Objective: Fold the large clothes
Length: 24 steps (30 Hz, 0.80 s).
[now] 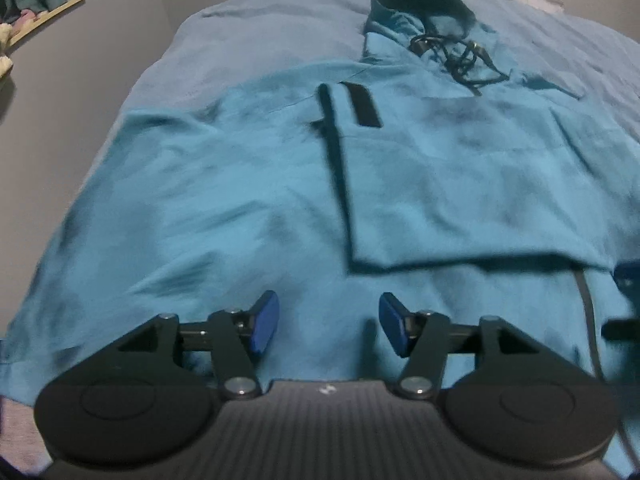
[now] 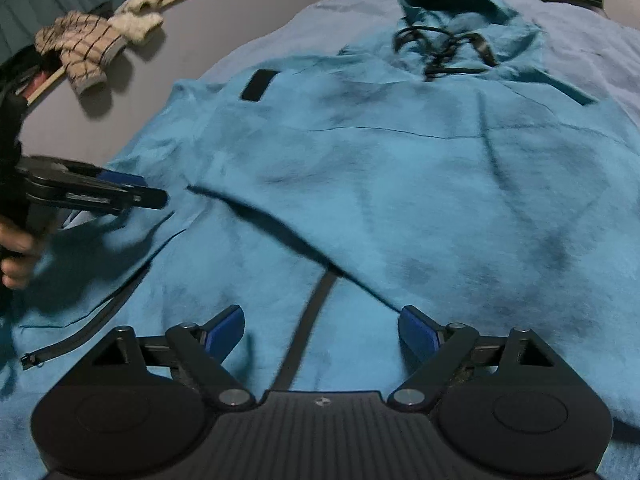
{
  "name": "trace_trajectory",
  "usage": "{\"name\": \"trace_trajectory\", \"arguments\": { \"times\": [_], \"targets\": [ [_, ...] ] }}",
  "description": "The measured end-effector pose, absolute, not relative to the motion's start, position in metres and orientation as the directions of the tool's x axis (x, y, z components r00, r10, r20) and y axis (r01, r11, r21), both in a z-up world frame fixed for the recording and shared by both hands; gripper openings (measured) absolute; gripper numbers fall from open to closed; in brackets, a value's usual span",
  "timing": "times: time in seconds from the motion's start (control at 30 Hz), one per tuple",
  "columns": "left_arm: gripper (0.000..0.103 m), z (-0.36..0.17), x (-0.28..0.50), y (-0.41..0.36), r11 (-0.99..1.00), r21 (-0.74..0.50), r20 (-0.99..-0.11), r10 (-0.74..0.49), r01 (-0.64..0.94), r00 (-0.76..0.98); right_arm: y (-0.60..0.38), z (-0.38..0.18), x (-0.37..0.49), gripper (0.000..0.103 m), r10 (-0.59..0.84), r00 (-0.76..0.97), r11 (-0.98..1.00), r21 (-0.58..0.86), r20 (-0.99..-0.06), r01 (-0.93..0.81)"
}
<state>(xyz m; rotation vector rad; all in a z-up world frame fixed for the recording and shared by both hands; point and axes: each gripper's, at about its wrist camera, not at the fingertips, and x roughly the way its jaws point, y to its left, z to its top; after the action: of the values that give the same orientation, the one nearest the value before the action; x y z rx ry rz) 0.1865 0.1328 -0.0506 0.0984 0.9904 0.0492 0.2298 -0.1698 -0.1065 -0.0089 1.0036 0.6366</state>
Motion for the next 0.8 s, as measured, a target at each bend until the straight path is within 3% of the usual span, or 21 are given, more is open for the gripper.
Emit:
{"name": "trace_trajectory", "arguments": {
  "times": [0.17,0.47,0.57,0.8],
  "targets": [
    [0.061,-0.023,0.148,0.184,0.988,0.152,-0.838,0.126,0.006,0.531,-0.144,-0.1,0.218,0.087,0.488,0.352,0.797,0.243,-0.799,-0.553],
    [0.067,0.007,0.076,0.303,0.956,0.214,-0.819,0.287,-0.199,0.496,-0.097,-0.087,0.209,0.087,0.449,0.318,0.76,0.171,-0.835,-0.627],
    [0.072,0.003,0.055,0.348,0.933,0.215,-0.82,0.334,-0.29,0.465,-0.083,-0.081,0.206,0.087,0.441,0.323,0.748,0.144,-0.837,-0.648],
    [0.072,-0.04,0.014,0.445,0.852,0.181,-0.86,0.379,-0.491,0.341,-0.053,-0.077,0.198,0.087,0.437,0.322,0.719,0.111,-0.84,-0.686]
  ]
}}
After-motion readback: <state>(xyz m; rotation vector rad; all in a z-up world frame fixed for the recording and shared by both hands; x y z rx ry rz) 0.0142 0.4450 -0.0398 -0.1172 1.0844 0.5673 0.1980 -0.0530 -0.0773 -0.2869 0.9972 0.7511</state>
